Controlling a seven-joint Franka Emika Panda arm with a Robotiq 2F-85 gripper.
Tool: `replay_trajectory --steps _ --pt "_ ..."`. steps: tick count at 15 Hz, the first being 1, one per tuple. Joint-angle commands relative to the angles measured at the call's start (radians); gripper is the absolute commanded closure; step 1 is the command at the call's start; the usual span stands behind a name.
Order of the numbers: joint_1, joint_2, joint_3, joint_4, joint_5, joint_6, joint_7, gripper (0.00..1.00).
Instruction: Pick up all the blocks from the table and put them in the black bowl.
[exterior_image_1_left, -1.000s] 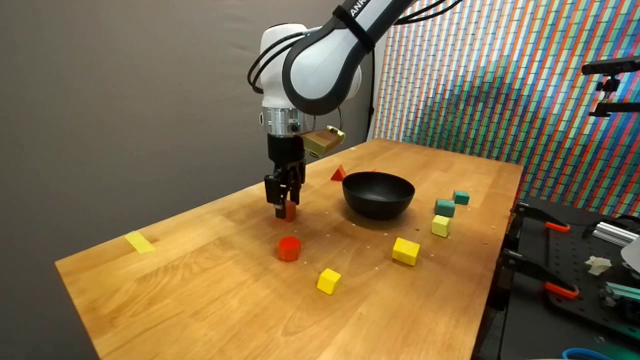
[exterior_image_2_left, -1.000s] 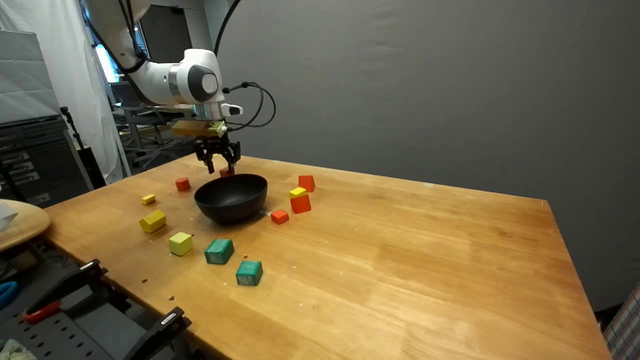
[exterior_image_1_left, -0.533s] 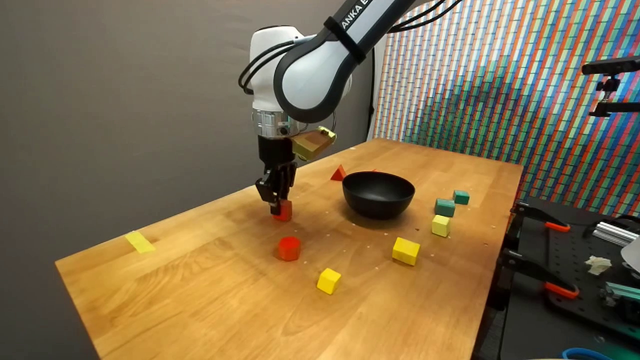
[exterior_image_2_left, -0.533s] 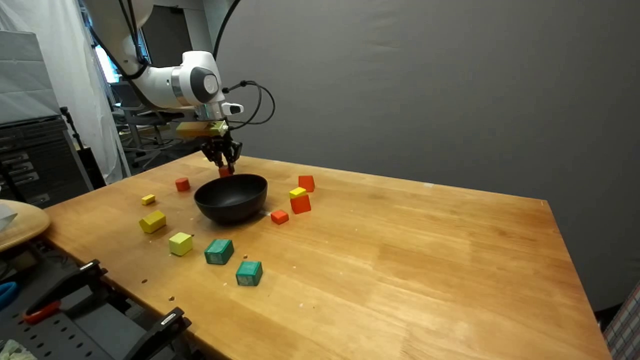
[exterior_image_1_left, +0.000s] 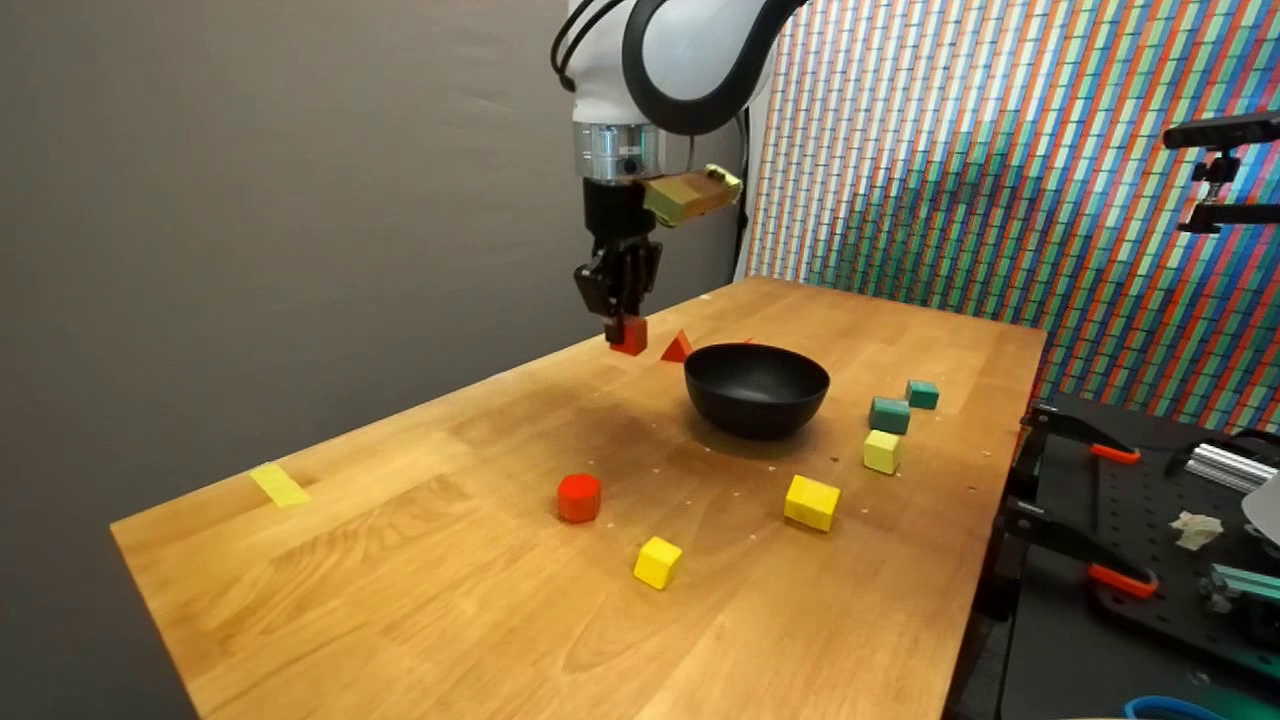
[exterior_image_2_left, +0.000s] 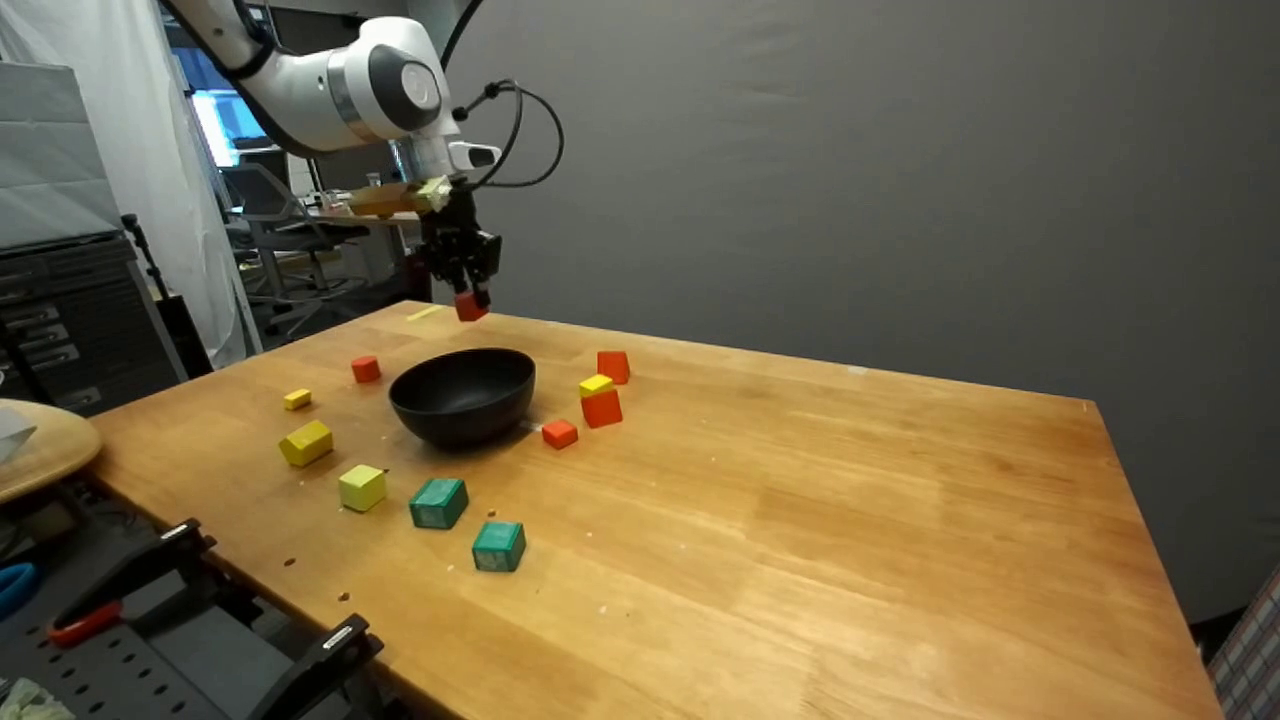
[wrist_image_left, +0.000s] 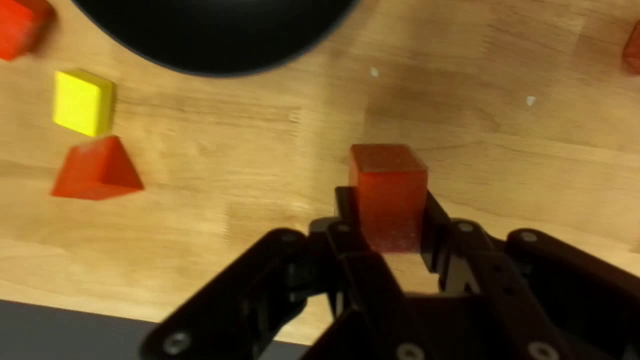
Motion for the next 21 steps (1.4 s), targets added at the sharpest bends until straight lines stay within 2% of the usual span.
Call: replay_trajectory --steps 1,5,6,7,8,10,12,13,14,16,18,19,20,21 --pt "-0.058 -0.179 -0.023 -0.222 -0.010 0.019 0.068 0.84" --pt "-0.138 -0.211 -0.012 -0.317 0.021 0.033 0.055 0.84" --pt "-0.159 -0.206 0.001 -0.338 0.052 0.108 0.042 0.79" --pt "-0.165 -0.201 0.004 -0.351 0.062 0.163 0.048 0.44" --pt "-0.163 -0.194 0.007 -0.360 0.059 0.233 0.054 0.43" --pt "-0.128 -0.192 -0.015 -0.370 0.009 0.322 0.098 0.30" --pt "-0.070 -0.208 -0.043 -0.359 -0.070 0.307 0.144 0.13" --pt "-0.035 -0.215 -0.072 -0.349 -0.143 0.299 0.187 0.06" --pt "0.019 -0.219 -0.131 -0.325 -0.259 0.256 0.260 0.00" --pt "0.035 -0.217 -0.160 -0.280 -0.403 0.198 0.298 0.00" --pt "0.009 -0.192 -0.159 -0.230 -0.489 0.126 0.278 0.00" --pt "-0.029 -0.171 -0.136 -0.210 -0.475 0.121 0.231 0.00" --pt "-0.029 -0.195 -0.112 -0.254 -0.456 0.148 0.275 0.00" --pt "-0.040 -0.192 -0.111 -0.249 -0.457 0.145 0.271 0.00"
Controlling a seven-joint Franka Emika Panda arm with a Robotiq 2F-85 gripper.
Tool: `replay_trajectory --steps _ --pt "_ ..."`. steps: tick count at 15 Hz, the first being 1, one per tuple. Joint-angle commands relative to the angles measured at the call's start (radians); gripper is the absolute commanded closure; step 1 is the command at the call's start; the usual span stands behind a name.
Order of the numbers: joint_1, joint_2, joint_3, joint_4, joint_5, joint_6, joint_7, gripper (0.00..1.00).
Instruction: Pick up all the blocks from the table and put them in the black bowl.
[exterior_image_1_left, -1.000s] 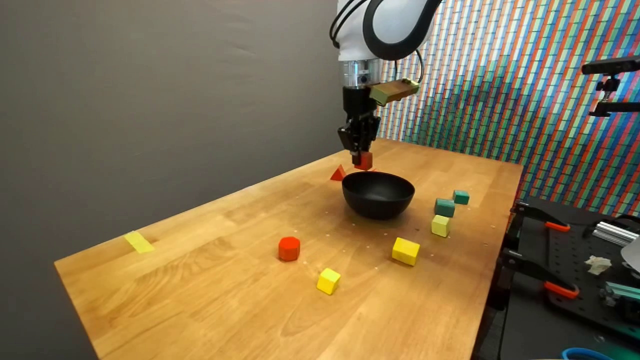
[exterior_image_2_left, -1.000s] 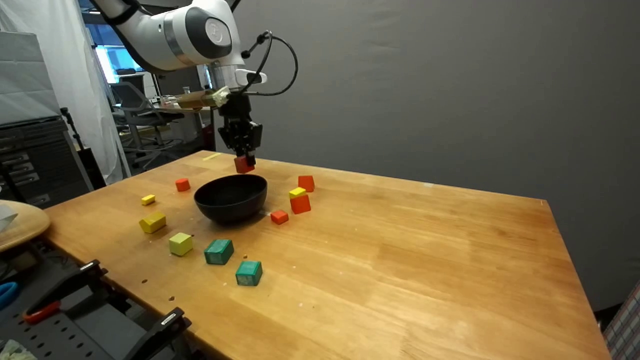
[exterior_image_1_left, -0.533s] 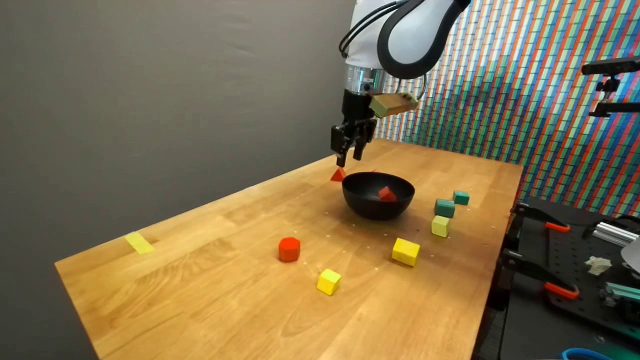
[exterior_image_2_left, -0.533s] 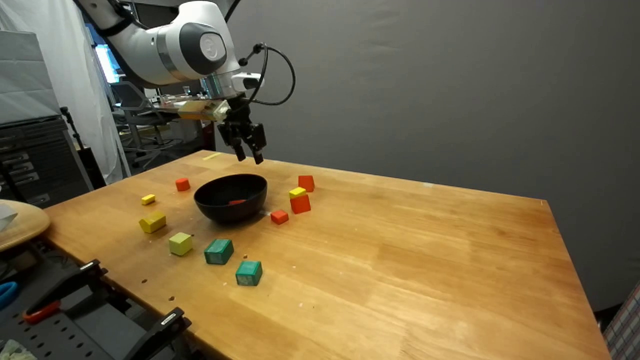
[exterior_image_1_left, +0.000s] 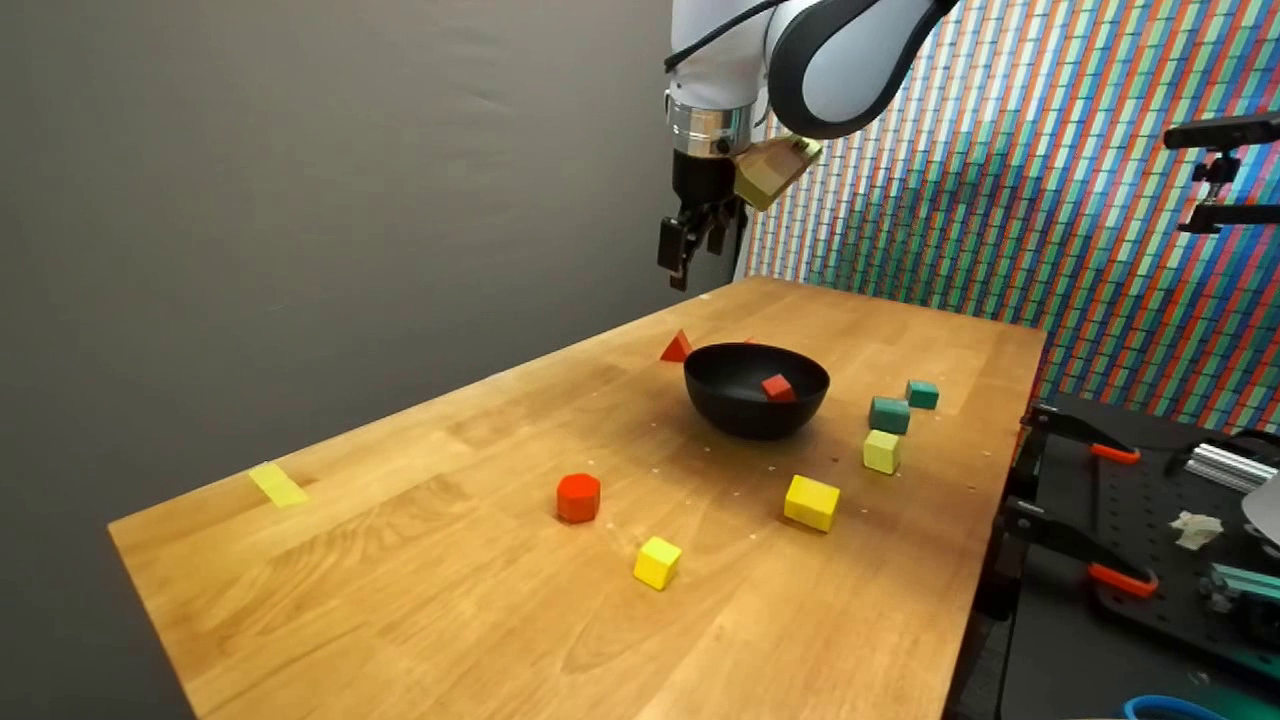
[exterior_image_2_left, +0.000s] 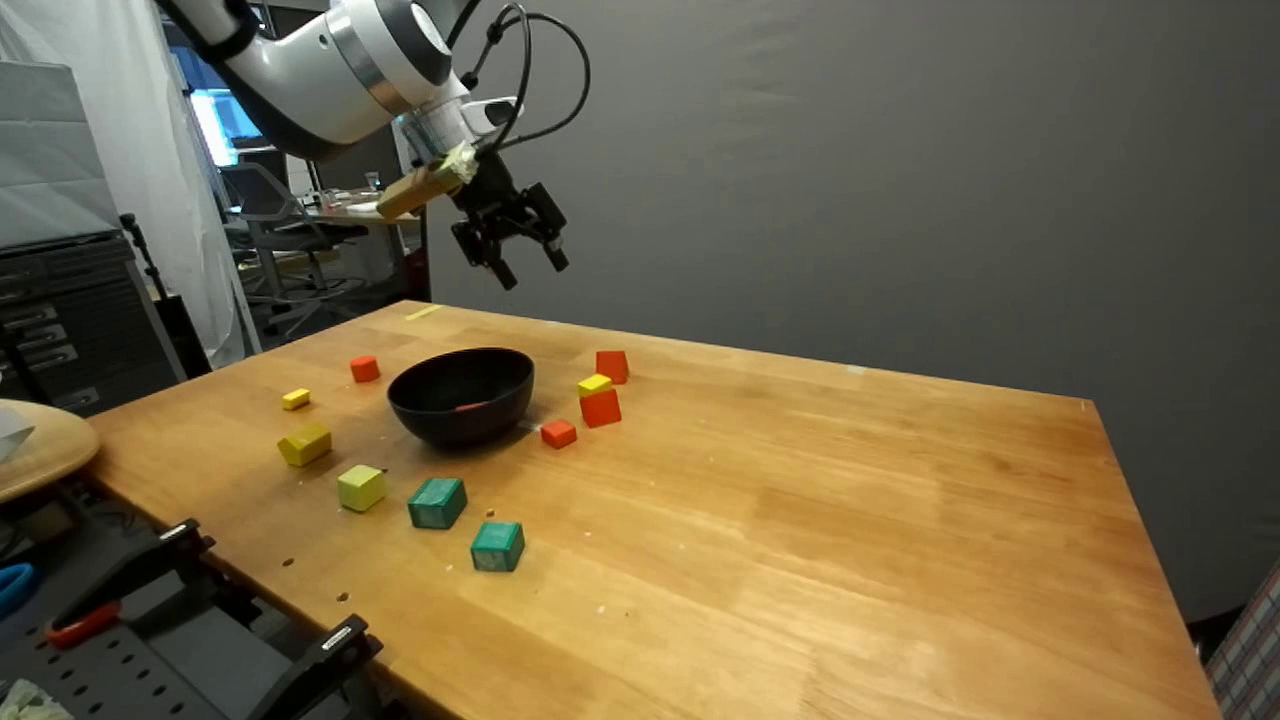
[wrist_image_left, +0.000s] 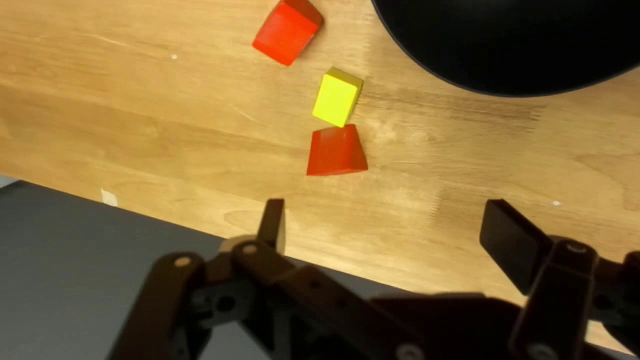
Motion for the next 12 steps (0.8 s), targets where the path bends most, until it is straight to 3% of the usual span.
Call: replay_trajectory --steps 1,4,8,12 --pt "-0.034 0.000 0.033 0.000 -0.011 -0.005 0.006 0.00" --pt "-0.077 0.043 0.056 0.041 0.044 0.011 -0.080 0.00" --pt "-0.138 0.157 0.037 0.154 0.097 0.001 -0.121 0.00" --pt "-0.207 0.319 0.072 0.313 0.240 -0.042 -0.269 0.00"
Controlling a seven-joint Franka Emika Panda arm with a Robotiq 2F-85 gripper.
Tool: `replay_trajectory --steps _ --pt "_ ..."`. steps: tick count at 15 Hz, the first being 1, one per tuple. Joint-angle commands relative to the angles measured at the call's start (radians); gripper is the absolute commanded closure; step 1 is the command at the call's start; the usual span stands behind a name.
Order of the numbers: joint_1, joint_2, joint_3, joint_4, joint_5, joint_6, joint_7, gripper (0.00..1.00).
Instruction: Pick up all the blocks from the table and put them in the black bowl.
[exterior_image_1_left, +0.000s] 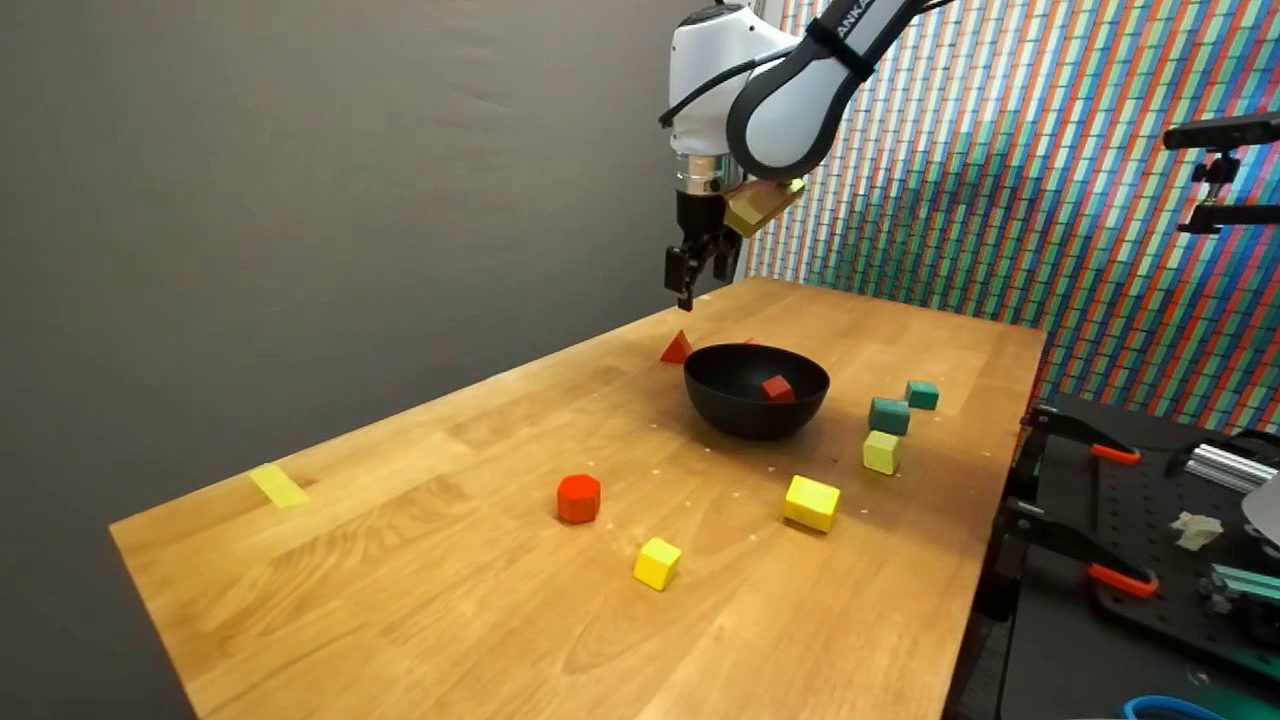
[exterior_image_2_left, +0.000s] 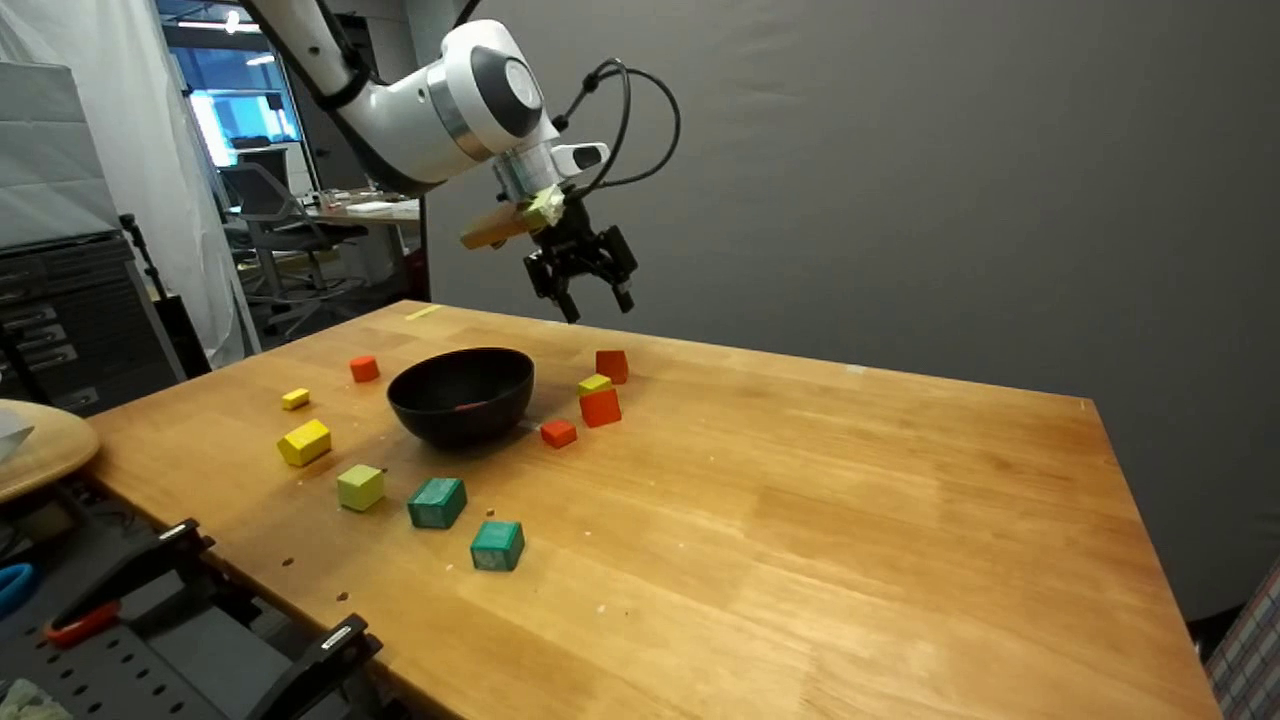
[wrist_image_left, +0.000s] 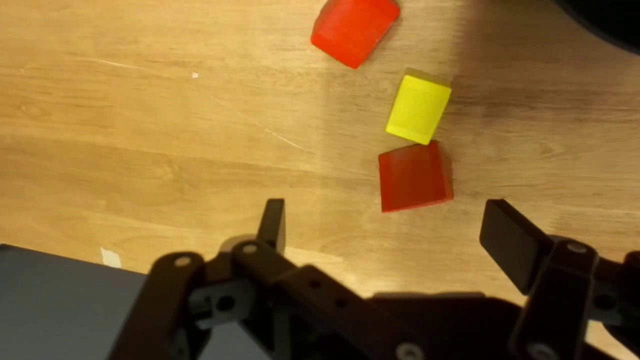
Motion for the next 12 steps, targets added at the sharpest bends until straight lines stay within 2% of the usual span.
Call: replay_trajectory --steps 1,5,6,8,12 --pt "-0.060 0.155 0.058 0.180 0.140 -0.058 -0.162 0.00" --pt "-0.083 0.273 0.090 0.329 0.229 -0.171 -0.283 0.00" --pt "-0.083 0.296 0.090 0.362 0.238 -0.200 -0.297 0.25" --pt "-0.077 0.323 0.083 0.400 0.243 -0.236 -0.303 0.34" --pt "-0.073 0.343 0.076 0.422 0.248 -0.260 -0.292 0.67"
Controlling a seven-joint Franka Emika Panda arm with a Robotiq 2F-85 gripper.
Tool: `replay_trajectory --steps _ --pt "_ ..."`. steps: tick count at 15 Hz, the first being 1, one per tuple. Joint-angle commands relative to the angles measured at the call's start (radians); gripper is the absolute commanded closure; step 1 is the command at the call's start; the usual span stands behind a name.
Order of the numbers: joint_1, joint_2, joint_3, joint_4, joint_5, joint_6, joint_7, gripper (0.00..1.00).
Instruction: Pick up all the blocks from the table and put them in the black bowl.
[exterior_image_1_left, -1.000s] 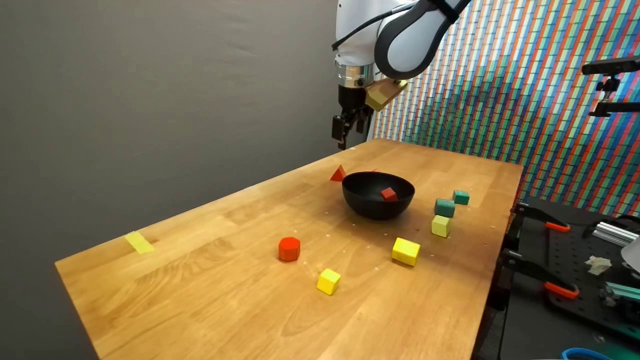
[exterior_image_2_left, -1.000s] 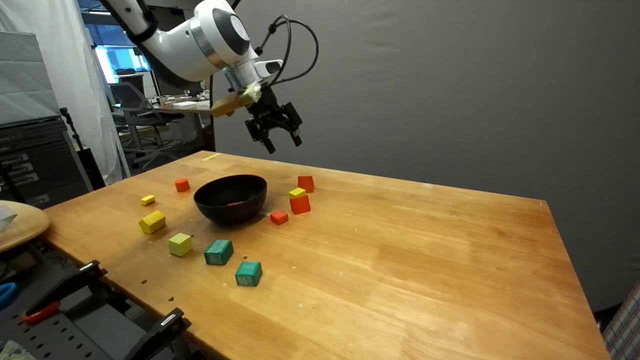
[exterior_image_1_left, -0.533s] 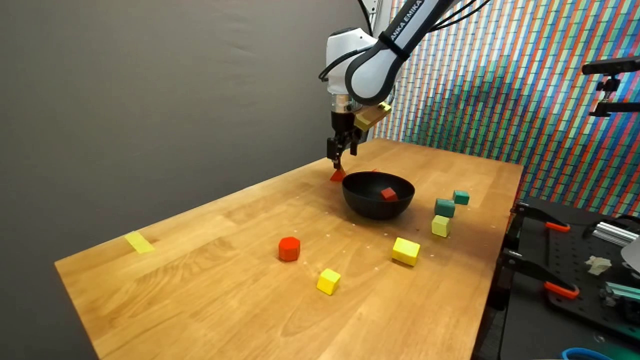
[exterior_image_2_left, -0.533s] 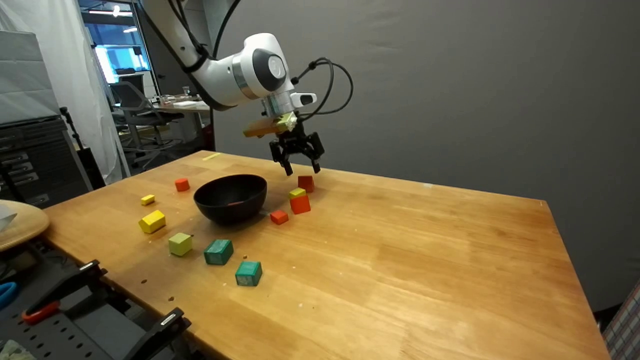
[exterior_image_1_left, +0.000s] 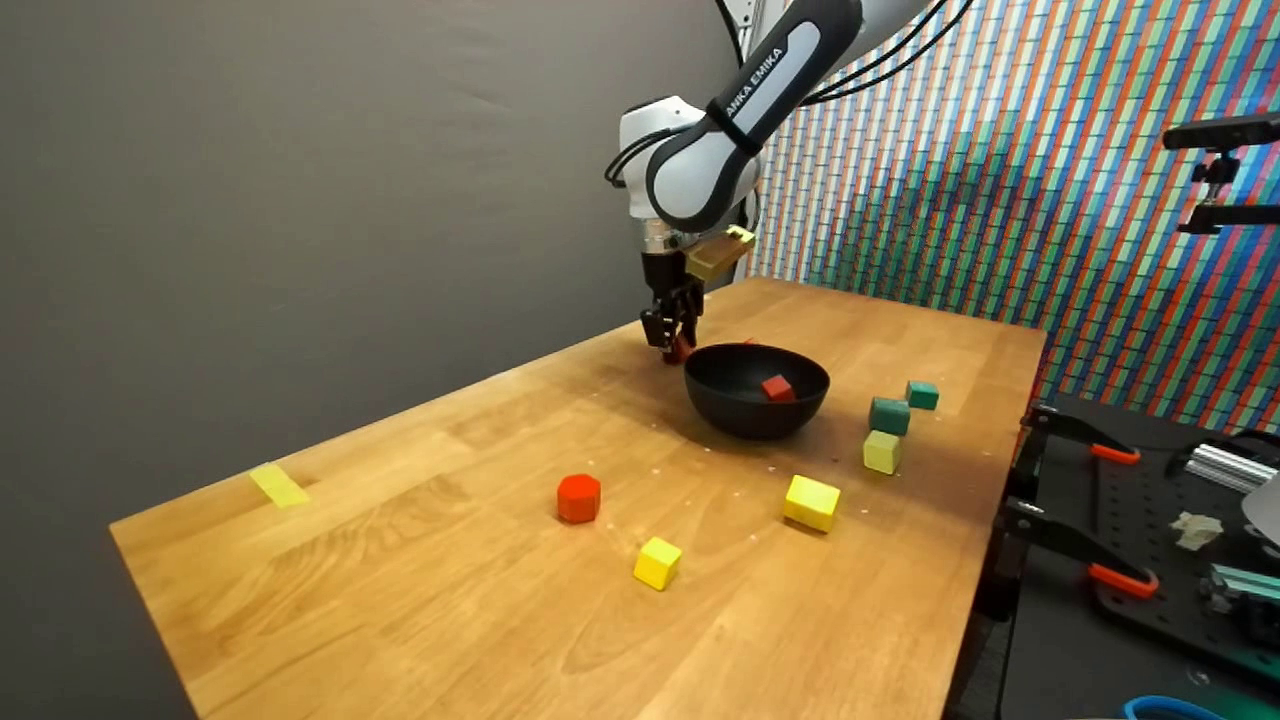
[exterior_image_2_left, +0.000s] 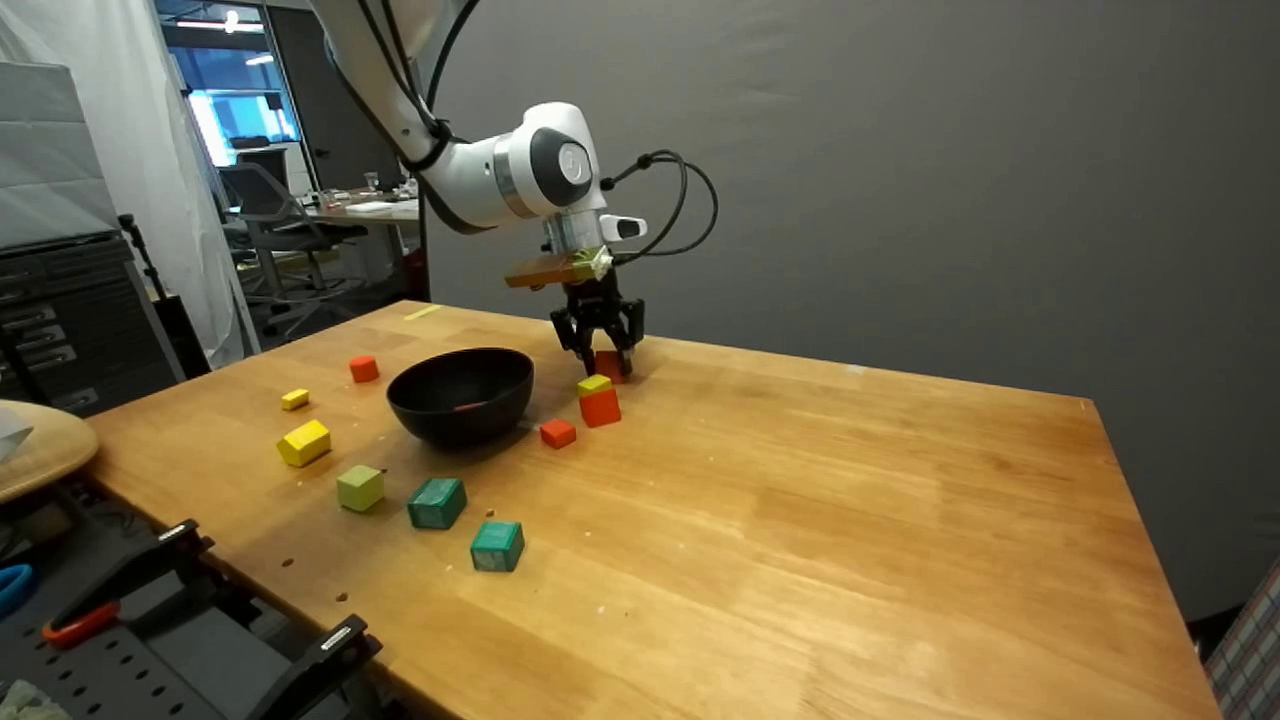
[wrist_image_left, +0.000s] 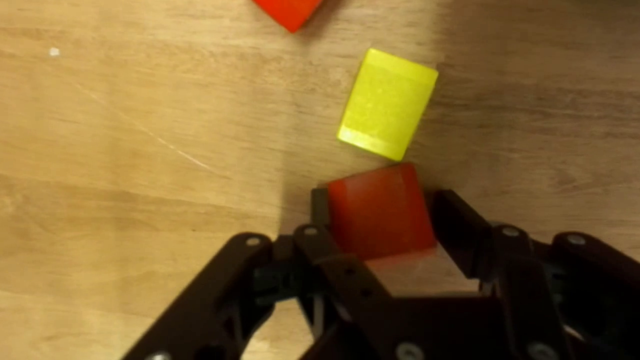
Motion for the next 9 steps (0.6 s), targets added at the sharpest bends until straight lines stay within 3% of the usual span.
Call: replay_trajectory --steps 1,4,9 --pt "-0.002 0.008 0.000 0.042 0.023 -0.046 -0.014 0.72" --pt "0.044 -0.131 -0.021 -0.100 -0.019 -0.017 0.030 0.78" --pt "0.116 -0.369 -0.040 -0.323 -0.077 0.015 0.155 0.78"
